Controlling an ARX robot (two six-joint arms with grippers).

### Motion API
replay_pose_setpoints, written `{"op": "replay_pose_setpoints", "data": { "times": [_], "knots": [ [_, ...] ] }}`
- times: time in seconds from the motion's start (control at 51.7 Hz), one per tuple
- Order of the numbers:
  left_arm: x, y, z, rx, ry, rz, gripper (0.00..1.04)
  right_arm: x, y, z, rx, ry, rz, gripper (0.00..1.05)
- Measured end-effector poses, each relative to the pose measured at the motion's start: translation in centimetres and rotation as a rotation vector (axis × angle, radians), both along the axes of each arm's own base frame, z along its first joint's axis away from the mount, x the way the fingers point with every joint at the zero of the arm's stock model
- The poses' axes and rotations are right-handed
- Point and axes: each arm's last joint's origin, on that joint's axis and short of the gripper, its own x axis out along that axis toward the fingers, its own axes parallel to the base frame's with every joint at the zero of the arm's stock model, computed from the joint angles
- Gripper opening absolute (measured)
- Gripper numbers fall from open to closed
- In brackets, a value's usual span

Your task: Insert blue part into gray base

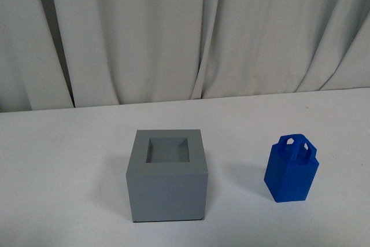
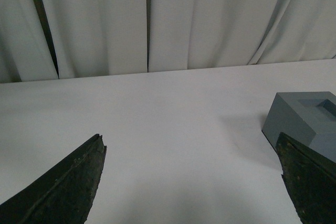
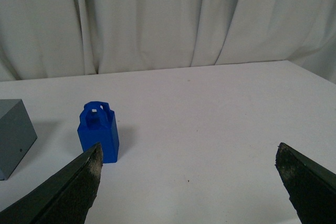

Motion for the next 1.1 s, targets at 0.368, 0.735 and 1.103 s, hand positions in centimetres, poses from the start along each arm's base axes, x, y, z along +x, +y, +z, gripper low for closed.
{"op": "replay_pose_setpoints", "data": {
  "times": [0.368, 0.735, 1.103],
  "knots": [
    [0.00, 0.00, 0.00, 0.000, 0.000, 0.000, 0.99, 0.00, 0.00, 0.00, 0.000, 0.000, 0.000, 0.97],
    [0.00, 0.00, 0.00, 0.000, 0.000, 0.000, 0.99, 0.00, 0.00, 0.00, 0.000, 0.000, 0.000, 0.97],
    [0.00, 0.00, 0.00, 0.000, 0.000, 0.000, 0.99, 0.00, 0.00, 0.00, 0.000, 0.000, 0.000, 0.97]
  ]
}}
